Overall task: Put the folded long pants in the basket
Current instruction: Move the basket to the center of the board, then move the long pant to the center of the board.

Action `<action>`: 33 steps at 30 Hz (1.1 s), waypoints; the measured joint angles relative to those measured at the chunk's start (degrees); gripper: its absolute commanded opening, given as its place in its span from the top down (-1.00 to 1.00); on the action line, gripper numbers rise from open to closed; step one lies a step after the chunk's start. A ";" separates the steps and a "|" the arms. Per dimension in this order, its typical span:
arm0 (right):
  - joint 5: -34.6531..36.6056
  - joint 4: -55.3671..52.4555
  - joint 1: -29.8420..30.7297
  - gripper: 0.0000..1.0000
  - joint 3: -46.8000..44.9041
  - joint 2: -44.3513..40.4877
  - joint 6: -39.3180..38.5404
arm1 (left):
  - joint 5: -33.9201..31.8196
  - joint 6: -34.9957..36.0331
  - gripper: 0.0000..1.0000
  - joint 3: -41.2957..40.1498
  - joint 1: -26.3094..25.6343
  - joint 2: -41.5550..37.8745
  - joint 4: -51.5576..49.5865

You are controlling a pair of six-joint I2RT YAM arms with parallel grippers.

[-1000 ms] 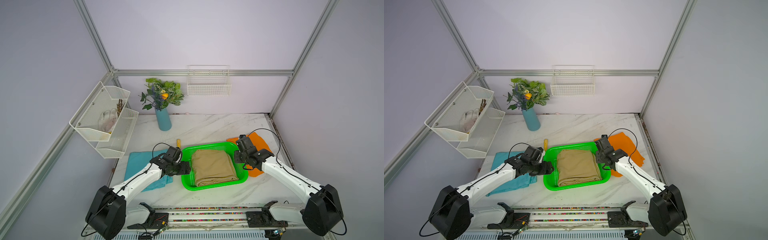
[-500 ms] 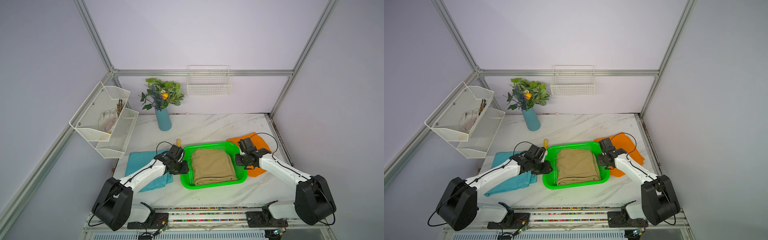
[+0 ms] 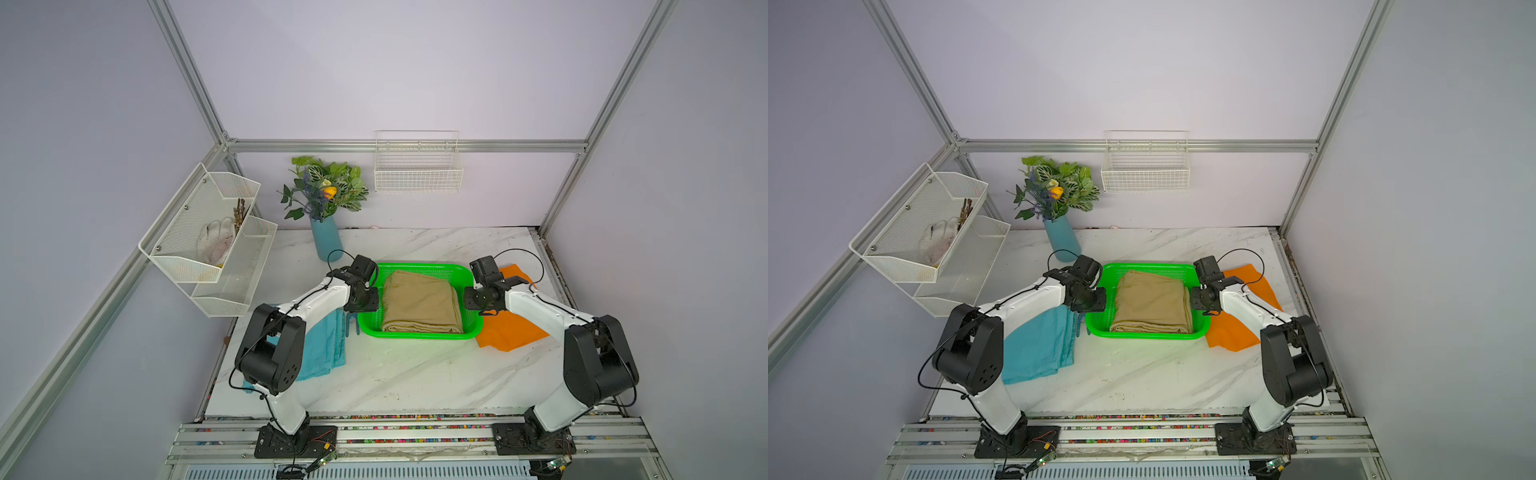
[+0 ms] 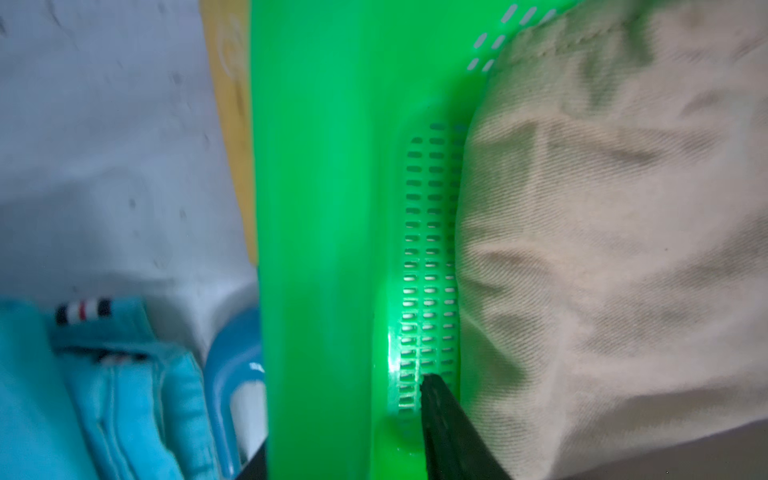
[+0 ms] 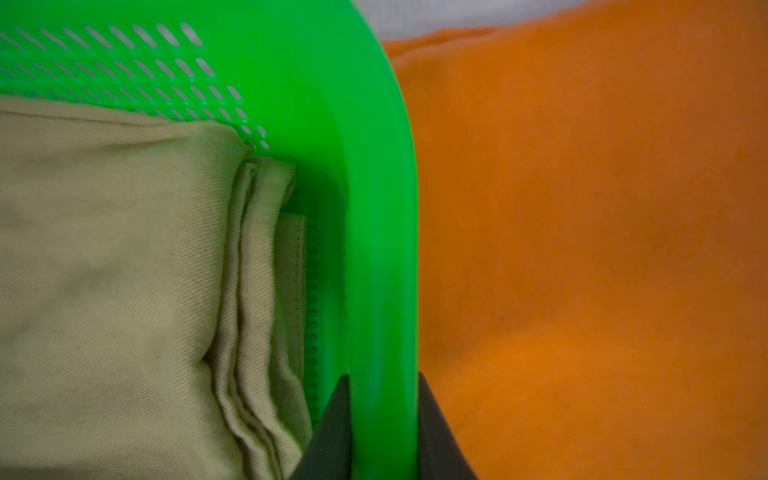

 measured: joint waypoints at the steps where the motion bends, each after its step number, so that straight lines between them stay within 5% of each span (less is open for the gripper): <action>1: 0.09 -0.11 -0.31 0.85 2.54 2.19 -0.17 | -0.13 0.61 0.16 2.67 0.85 1.92 -0.02; 6: 0.44 -0.28 -1.62 0.83 14.01 11.63 -0.55 | 0.90 2.16 0.13 14.27 4.24 9.79 0.09; 10: 0.57 -0.61 -2.32 0.77 21.27 17.16 -0.55 | 1.64 2.97 -0.13 21.07 5.51 14.38 0.04; 13: -0.13 -1.55 -2.40 0.64 26.38 20.70 -1.09 | 1.90 3.23 -1.00 22.23 5.66 15.19 0.04; 20: 0.00 -2.71 -1.92 -0.40 34.05 24.87 -1.46 | 3.17 3.48 -0.99 19.96 5.07 12.87 0.15; 33: 2.67 -1.51 -7.34 -0.35 16.26 1.44 -1.88 | -0.50 1.60 -1.00 2.58 4.15 -14.97 11.74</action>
